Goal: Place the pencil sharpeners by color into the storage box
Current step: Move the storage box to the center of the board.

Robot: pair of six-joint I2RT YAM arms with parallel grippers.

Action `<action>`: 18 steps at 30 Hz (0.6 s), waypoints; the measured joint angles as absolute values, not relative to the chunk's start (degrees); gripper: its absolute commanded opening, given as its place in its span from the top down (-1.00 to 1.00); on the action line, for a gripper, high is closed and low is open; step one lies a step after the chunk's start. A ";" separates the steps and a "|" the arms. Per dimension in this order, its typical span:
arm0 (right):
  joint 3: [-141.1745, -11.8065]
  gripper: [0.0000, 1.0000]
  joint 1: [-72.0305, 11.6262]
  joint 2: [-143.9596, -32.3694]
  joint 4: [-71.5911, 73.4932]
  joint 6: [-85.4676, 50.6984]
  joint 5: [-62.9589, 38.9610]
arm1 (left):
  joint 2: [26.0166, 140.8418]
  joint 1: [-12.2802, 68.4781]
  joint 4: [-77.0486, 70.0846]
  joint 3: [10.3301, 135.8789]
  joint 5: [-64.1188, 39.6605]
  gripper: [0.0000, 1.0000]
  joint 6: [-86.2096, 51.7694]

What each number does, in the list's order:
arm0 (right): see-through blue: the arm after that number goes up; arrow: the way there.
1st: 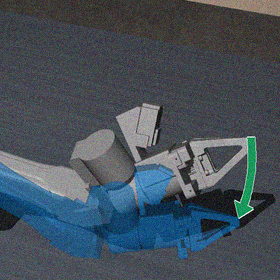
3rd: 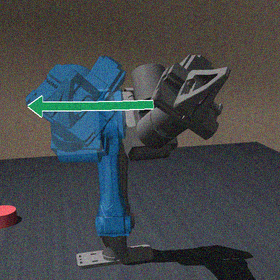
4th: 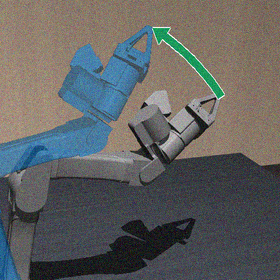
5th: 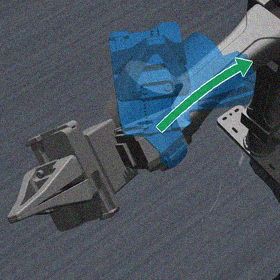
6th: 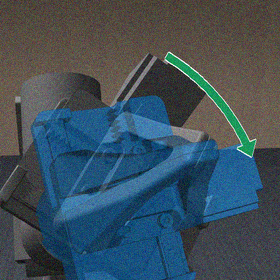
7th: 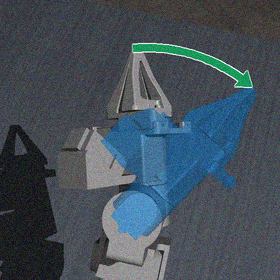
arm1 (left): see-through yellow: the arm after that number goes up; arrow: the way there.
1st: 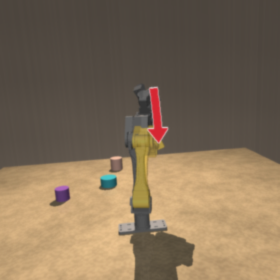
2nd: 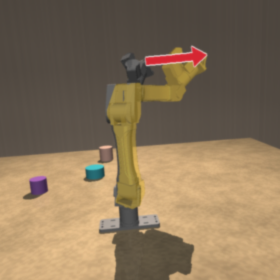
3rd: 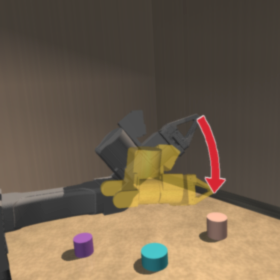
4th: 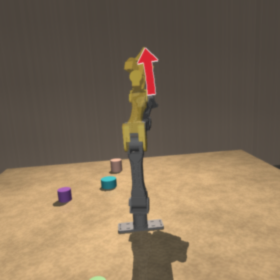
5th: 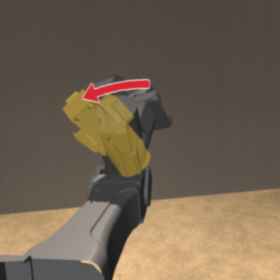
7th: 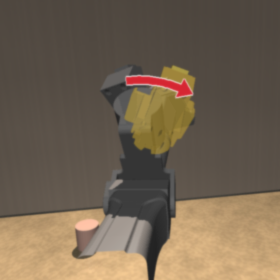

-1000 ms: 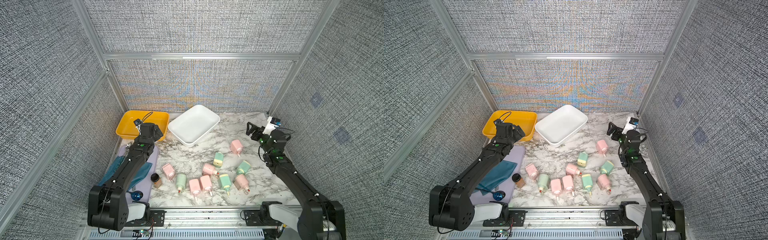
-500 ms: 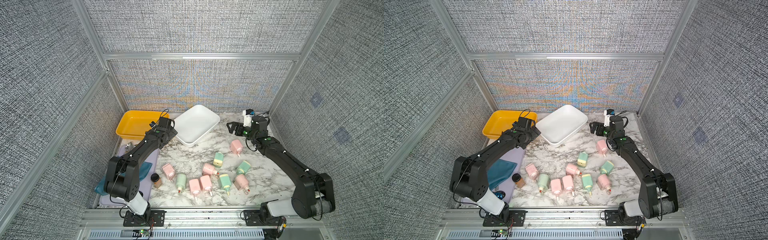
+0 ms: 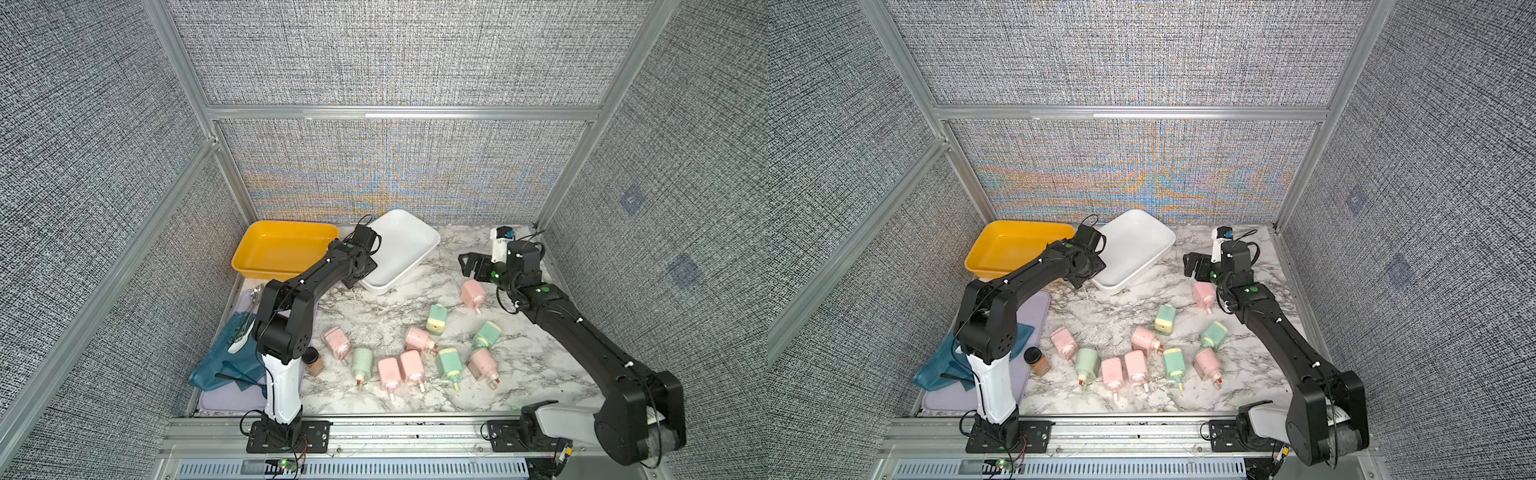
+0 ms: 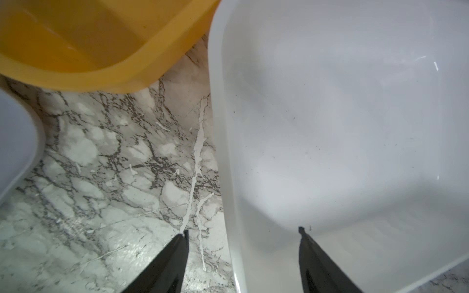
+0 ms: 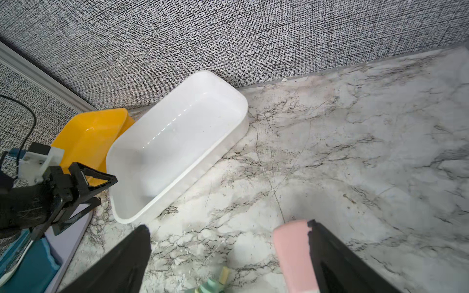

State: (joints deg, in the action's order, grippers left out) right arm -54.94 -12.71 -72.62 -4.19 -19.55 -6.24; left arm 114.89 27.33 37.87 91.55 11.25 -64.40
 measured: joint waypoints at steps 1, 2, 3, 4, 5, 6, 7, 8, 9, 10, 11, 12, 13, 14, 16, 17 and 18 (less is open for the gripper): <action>-54.54 -0.98 -12.71 -71.66 -4.56 -19.44 -5.76 | 115.92 27.62 38.24 92.18 11.49 -0.32 -64.58; -54.17 -0.98 -12.71 -70.76 -4.89 -19.29 -4.99 | 116.75 27.77 38.70 92.55 11.62 -0.27 -64.84; -53.87 -0.98 -12.71 -70.04 -5.10 -19.14 -4.60 | 117.43 27.92 39.18 92.86 11.70 -0.25 -65.01; -53.56 -0.98 -12.71 -69.28 -5.41 -18.90 -4.47 | 118.04 27.99 39.55 93.23 11.86 -0.24 -65.21; -53.23 -0.98 -12.71 -68.49 -5.85 -18.81 -3.99 | 118.61 28.14 39.94 93.73 11.99 -0.22 -65.39; -53.04 -0.98 -12.71 -67.92 -6.09 -18.63 -3.46 | 118.93 28.29 40.34 94.08 12.08 -0.13 -65.60; -52.82 -0.98 -12.71 -67.26 -6.24 -18.59 -3.22 | 119.24 28.49 40.66 94.50 12.19 -0.02 -66.06; -52.69 -0.98 -12.71 -66.61 -6.44 -18.39 -2.96 | 119.48 28.77 40.82 94.85 12.47 0.09 -66.17; -52.53 -0.98 -12.71 -66.04 -6.52 -18.20 -2.61 | 119.63 28.99 40.91 95.11 12.60 0.16 -66.15; -52.40 -0.98 -12.71 -65.45 -6.70 -18.04 -1.98 | 119.79 29.17 41.08 95.39 12.95 0.23 -66.13; -52.27 -0.98 -12.71 -64.84 -6.94 -18.00 -1.67 | 119.98 29.52 41.43 95.79 13.32 0.26 -66.15; -52.07 -0.98 -12.71 -64.38 -6.98 -17.93 -1.34 | 120.20 29.61 41.80 96.27 13.58 0.27 -66.13; -51.92 -0.98 -12.71 -63.81 -7.05 -17.78 -0.93 | 120.49 29.78 42.11 96.82 13.61 0.33 -65.95; -51.72 -0.98 -12.71 -63.26 -7.07 -17.69 -0.27 | 120.86 29.87 42.17 97.41 13.80 0.40 -65.98; -51.46 -0.98 -12.71 -62.50 -7.01 -17.58 0.16 | 121.36 29.98 42.59 98.17 13.96 0.47 -65.93; -51.31 -0.98 -12.71 -62.17 -7.03 -17.54 0.56 | 121.56 30.02 42.83 98.48 14.02 0.49 -65.91; -51.13 -0.98 -12.71 -61.91 -7.03 -17.50 1.02 | 121.75 30.09 43.09 98.72 14.06 0.52 -65.80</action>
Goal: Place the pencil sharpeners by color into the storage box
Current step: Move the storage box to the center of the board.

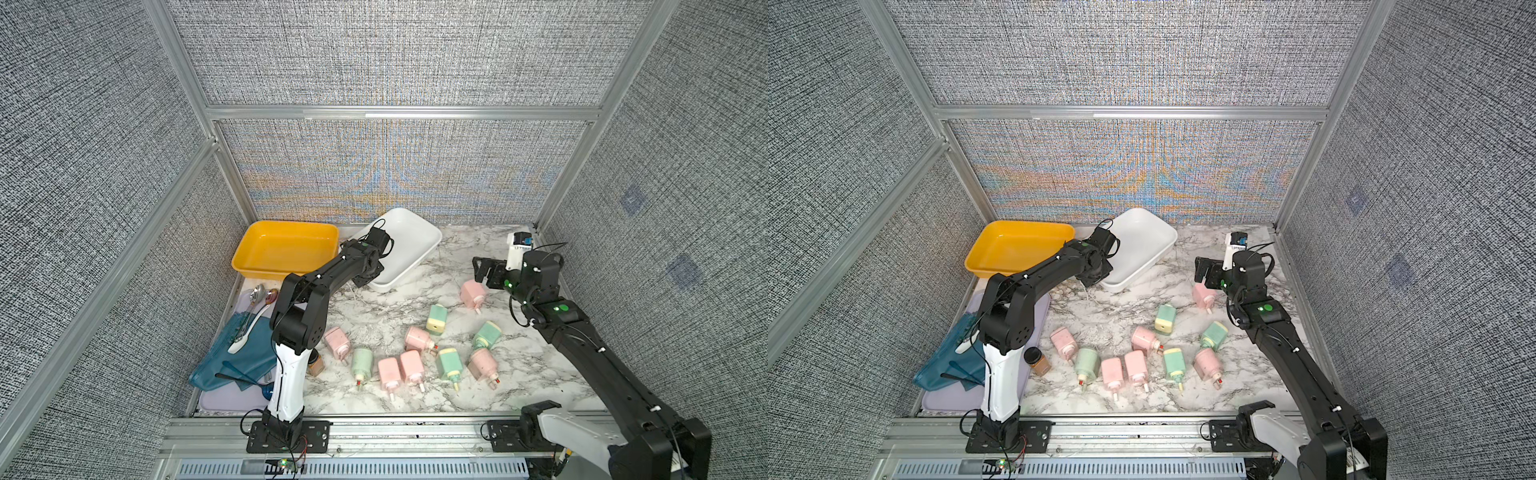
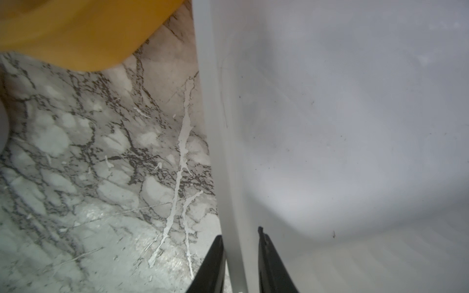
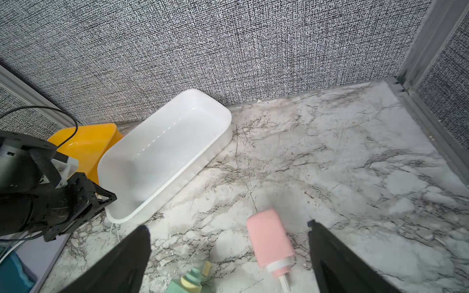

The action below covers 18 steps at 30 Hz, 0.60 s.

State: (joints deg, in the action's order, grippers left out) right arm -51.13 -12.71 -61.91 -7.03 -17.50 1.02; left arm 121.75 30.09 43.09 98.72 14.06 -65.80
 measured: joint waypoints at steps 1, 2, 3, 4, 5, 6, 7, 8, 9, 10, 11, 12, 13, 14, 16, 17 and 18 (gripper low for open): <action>-50.98 -0.98 -12.71 -61.67 -7.03 -17.39 1.17 | 121.97 30.13 43.38 99.07 14.17 0.58 -65.76; -50.83 -0.98 -12.69 -61.49 -7.03 -17.39 1.32 | 122.17 30.22 43.53 99.37 14.24 0.63 -65.65; -50.70 -0.98 -12.69 -61.36 -6.98 -17.39 1.48 | 122.41 30.26 43.68 99.74 14.22 0.83 -65.54; -50.57 -0.98 -12.69 -61.23 -7.01 -17.37 1.58 | 122.72 30.35 43.79 100.33 14.61 1.00 -65.87; -50.48 -0.98 -12.69 -61.17 -7.05 -17.37 1.69 | 123.00 30.35 43.70 100.99 15.35 1.00 -65.71; -50.48 -0.98 -12.69 -61.17 -7.01 -17.37 1.98 | 123.28 30.30 43.64 101.65 14.72 1.00 -64.36; -50.48 -0.98 -12.67 -61.17 -6.98 -17.37 2.22 | 123.87 30.35 43.79 102.78 13.91 1.00 -62.87; -50.48 -0.98 -12.67 -61.12 -7.01 -17.37 2.26 | 124.66 30.59 44.07 104.01 13.30 1.00 -61.76; -50.48 -0.98 -12.67 -61.10 -6.98 -17.37 2.26 | 125.56 30.79 44.40 105.38 12.93 1.00 -61.08; -50.48 -0.98 -12.67 -61.06 -7.01 -17.37 2.26 | 126.87 30.94 44.88 107.44 12.34 1.00 -59.66; -50.46 -0.98 -12.67 -61.01 -6.96 -17.37 2.26 | 127.98 30.92 45.28 109.19 11.90 1.00 -58.41; -50.39 -0.98 -12.67 -60.95 -6.94 -17.37 2.26 | 129.21 30.85 45.47 111.11 11.46 1.00 -56.90; -50.30 -0.98 -12.67 -60.88 -6.96 -17.37 2.26 | 130.30 30.70 45.69 112.77 10.96 1.00 -55.44; -50.22 -0.98 -12.67 -60.84 -6.92 -17.37 2.26 | 131.26 30.65 46.00 114.24 10.55 1.00 -54.30; -50.15 -0.98 -12.67 -60.73 -6.98 -17.37 2.26 | 133.03 30.70 46.74 117.10 10.09 1.00 -51.77; -50.15 -0.98 -12.67 -60.71 -6.94 -17.37 2.26 | 133.78 30.74 46.98 118.43 9.32 1.00 -50.63; -50.15 -0.98 -12.67 -60.60 -6.92 -17.37 2.26 | 134.74 30.81 47.03 120.01 8.40 1.00 -49.36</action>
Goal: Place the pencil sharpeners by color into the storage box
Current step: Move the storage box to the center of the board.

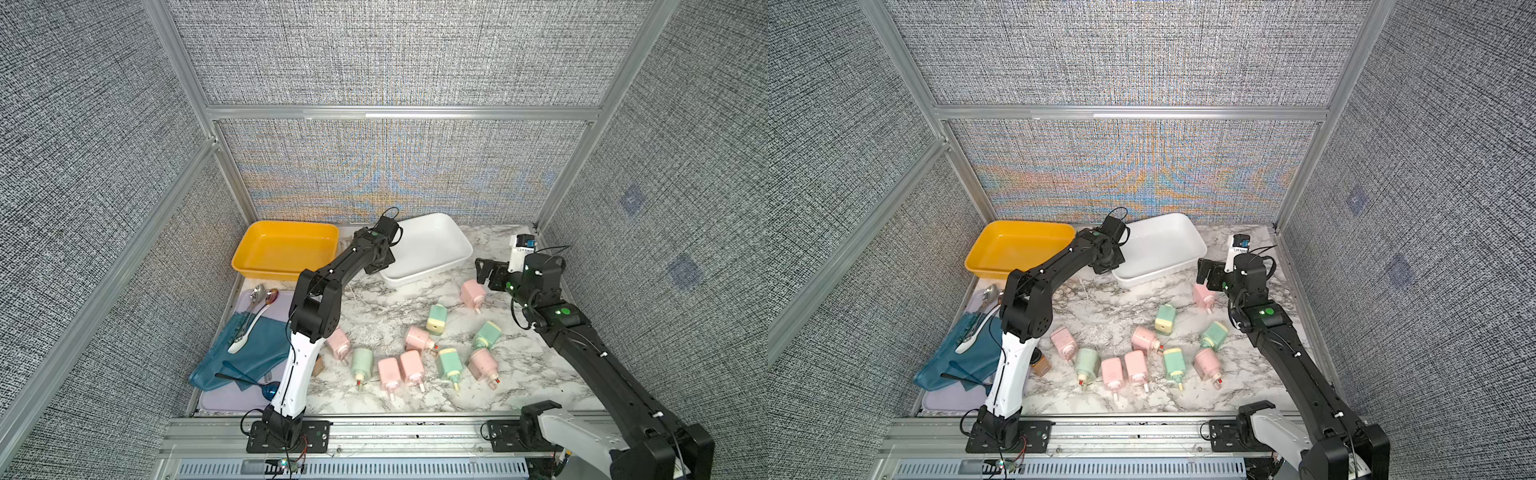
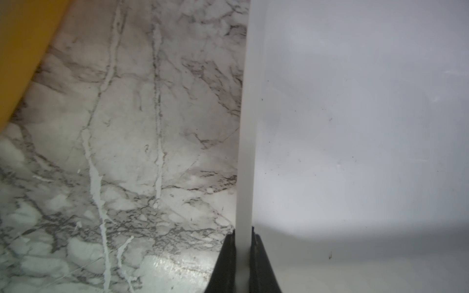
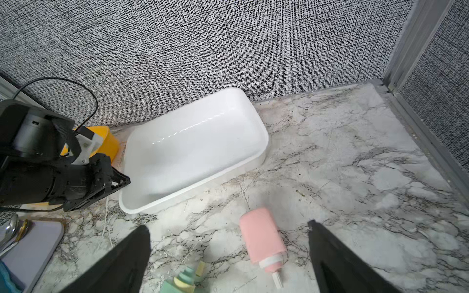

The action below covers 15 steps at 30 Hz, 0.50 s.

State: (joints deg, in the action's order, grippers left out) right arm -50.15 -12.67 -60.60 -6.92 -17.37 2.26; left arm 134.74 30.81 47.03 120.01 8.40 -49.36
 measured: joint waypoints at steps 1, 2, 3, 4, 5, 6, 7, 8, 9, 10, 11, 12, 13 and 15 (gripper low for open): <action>-50.15 -0.98 -12.67 -60.49 -6.96 -17.34 2.26 | 135.72 30.98 47.00 121.58 7.92 1.00 -47.86; -50.15 -0.98 -12.67 -60.40 -6.96 -17.34 2.26 | 136.35 31.07 47.13 122.61 7.38 1.00 -46.85; -50.15 -0.98 -12.67 -60.29 -6.96 -17.32 2.26 | 137.05 31.18 47.31 123.79 6.76 1.00 -45.60; -50.15 -0.98 -12.67 -60.18 -6.98 -17.26 2.26 | 137.67 31.31 47.59 124.84 6.26 1.00 -44.69; -50.15 -0.98 -12.67 -60.07 -6.98 -17.17 2.28 | 138.28 31.35 47.92 125.86 5.78 1.00 -43.86; -50.15 -0.98 -12.67 -59.92 -6.98 -17.17 2.37 | 139.06 31.38 48.21 127.15 5.32 1.00 -42.96; -50.15 -0.98 -12.67 -59.81 -6.96 -17.17 2.48 | 140.03 31.40 48.47 128.75 4.62 1.00 -41.98; -50.15 -0.98 -12.67 -59.70 -6.96 -17.17 2.46 | 140.81 31.42 48.82 130.10 3.99 1.00 -41.30; -50.15 -0.98 -12.67 -59.64 -6.96 -17.17 2.50 | 141.73 31.46 49.28 131.70 3.66 1.00 -40.36; -50.15 -0.98 -12.67 -59.59 -6.94 -17.17 2.63 | 142.82 31.53 49.78 133.56 3.07 1.00 -39.44; -50.15 -0.98 -12.67 -59.55 -6.96 -17.17 2.74 | 143.72 31.64 50.19 135.13 2.81 1.00 -38.89; -50.15 -0.98 -12.67 -59.55 -6.96 -17.17 2.83 | 144.64 31.77 50.59 136.70 2.81 1.00 -38.09; -50.17 -0.98 -12.67 -59.48 -6.96 -17.17 2.96 | 145.47 31.90 50.98 138.15 2.59 1.00 -37.39; -50.22 -0.98 -12.67 -59.24 -7.05 -17.19 3.09 | 147.06 32.14 51.33 140.79 2.28 1.00 -36.10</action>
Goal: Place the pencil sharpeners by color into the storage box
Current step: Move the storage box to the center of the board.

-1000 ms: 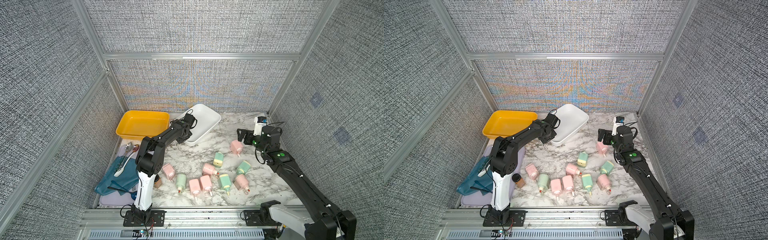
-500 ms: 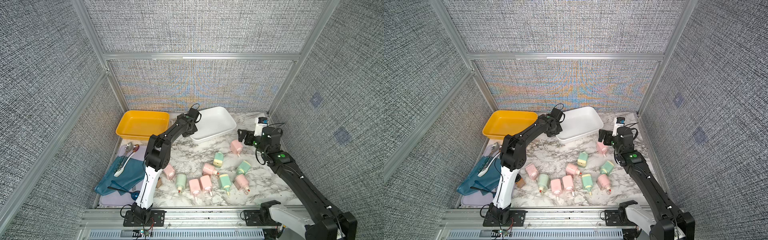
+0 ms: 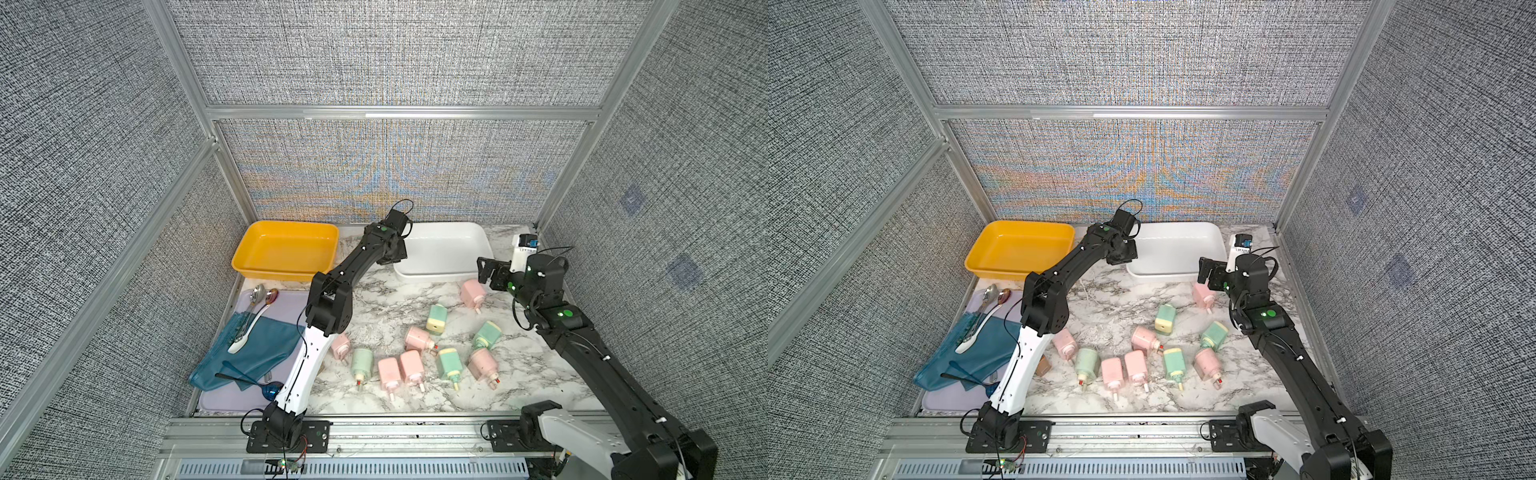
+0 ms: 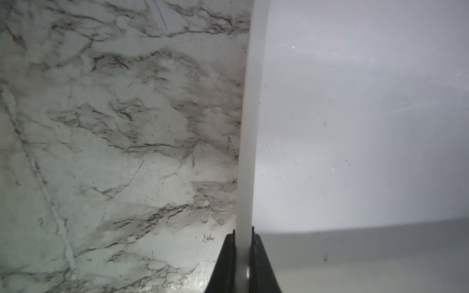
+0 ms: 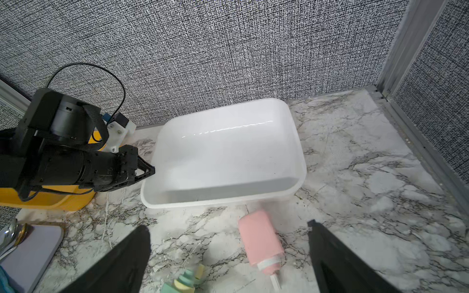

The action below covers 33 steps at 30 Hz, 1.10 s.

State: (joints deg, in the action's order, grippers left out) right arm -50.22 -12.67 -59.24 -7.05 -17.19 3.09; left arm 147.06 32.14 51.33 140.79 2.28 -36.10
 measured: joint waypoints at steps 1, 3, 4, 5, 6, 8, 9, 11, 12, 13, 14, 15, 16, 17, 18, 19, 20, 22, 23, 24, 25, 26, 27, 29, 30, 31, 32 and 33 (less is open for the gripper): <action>-50.26 -0.98 -12.67 -58.98 -7.07 -17.19 3.11 | 147.94 32.23 51.44 142.17 1.74 1.00 -35.33; -50.26 -0.98 -12.67 -58.37 -7.07 -17.26 3.14 | 149.36 32.36 51.53 144.64 1.15 1.00 -34.11; -50.17 -0.98 -12.67 -58.02 -7.01 -17.47 3.14 | 150.04 32.45 51.57 145.77 0.97 1.00 -33.32; -50.00 -0.98 -12.67 -57.71 -7.01 -17.56 3.16 | 150.58 32.56 51.59 146.74 0.89 1.00 -32.75; -49.74 -0.98 -12.67 -57.39 -7.01 -17.63 3.18 | 151.13 32.73 51.55 147.72 0.86 1.00 -31.94; -49.34 -0.98 -12.67 -56.95 -7.11 -17.65 3.44 | 151.61 33.01 51.27 148.44 0.23 1.00 -31.14; -49.28 -0.98 -12.67 -56.73 -7.20 -17.69 3.66 | 151.72 33.17 51.03 148.62 -0.01 1.00 -30.70; -49.25 -0.98 -12.67 -56.36 -7.27 -17.85 3.79 | 151.92 33.41 50.65 148.73 -0.30 1.00 -30.46; -49.25 -0.98 -12.67 -56.10 -7.27 -17.85 3.92 | 152.03 33.56 50.46 148.77 -0.56 1.00 -30.48; -49.23 -0.98 -12.67 -55.88 -7.27 -17.87 3.99 | 152.14 33.65 50.19 148.81 -0.67 1.00 -30.52; -49.19 -0.98 -12.67 -55.66 -7.27 -17.87 3.99 | 152.24 33.71 49.98 148.86 -0.97 1.00 -30.70; -49.12 -0.98 -12.67 -55.42 -7.27 -17.87 4.01 | 152.33 33.80 49.74 148.88 -1.54 1.00 -31.03; -49.04 -0.98 -12.67 -55.20 -7.27 -17.89 4.08 | 152.42 33.87 49.52 148.88 -1.67 1.00 -31.35; -48.95 -0.98 -12.67 -55.07 -7.25 -17.93 4.19 | 152.48 33.98 49.36 148.88 -1.65 1.00 -31.57; -48.75 -0.98 -12.67 -54.94 -7.25 -18.04 4.21 | 152.57 34.09 49.23 148.92 -1.67 1.00 -31.81; -48.60 -0.98 -12.67 -54.85 -7.33 -18.04 4.25 | 152.66 34.20 49.12 148.97 -1.74 1.00 -32.05; -48.56 -0.98 -12.67 -54.85 -7.38 -18.04 4.29 | 152.75 34.33 49.01 149.08 -1.76 0.99 -32.42; -48.56 -0.98 -12.67 -54.83 -7.40 -18.06 4.43 | 152.81 34.63 48.80 149.23 -2.31 0.92 -33.08; -48.56 -0.98 -12.67 -54.83 -7.40 -18.11 4.43 | 152.81 34.79 48.71 149.25 -2.50 0.90 -33.32; -48.56 -0.98 -12.67 -54.85 -7.40 -18.15 4.43 | 152.81 34.98 48.58 149.25 -2.98 0.88 -33.67; -48.56 -0.98 -12.67 -54.85 -7.40 -18.31 4.43 | 152.86 35.16 48.51 149.25 -3.14 0.88 -33.80; -48.56 -0.98 -12.67 -54.85 -7.40 -18.33 4.43 | 152.86 35.29 48.49 149.25 -3.20 0.88 -34.15; -48.58 -0.98 -12.67 -54.85 -7.40 -18.52 4.43 | 152.86 35.42 48.49 149.23 -3.20 0.88 -34.48; -48.62 -0.98 -12.67 -54.85 -7.42 -18.79 4.43 | 152.86 35.55 48.49 149.21 -3.46 0.88 -35.05; -48.69 -0.98 -12.67 -54.85 -7.42 -18.94 4.43 | 152.88 35.59 48.49 149.21 -3.62 0.88 -35.48; -48.75 -0.98 -12.67 -54.85 -7.42 -19.16 4.43 | 152.90 35.66 48.49 149.18 -3.75 0.88 -35.99; -48.77 -0.98 -12.67 -54.85 -7.42 -19.18 4.43 | 152.92 35.70 48.51 149.18 -3.97 0.88 -36.27; -48.77 -0.98 -12.67 -54.85 -7.42 -19.27 4.43 | 152.94 35.83 48.49 149.18 -4.03 0.85 -36.53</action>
State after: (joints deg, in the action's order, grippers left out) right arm -48.77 -12.67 -54.85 -7.42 -19.27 4.43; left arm 152.94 35.83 48.49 149.18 -4.03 -36.53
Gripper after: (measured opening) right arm 0.990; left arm 0.121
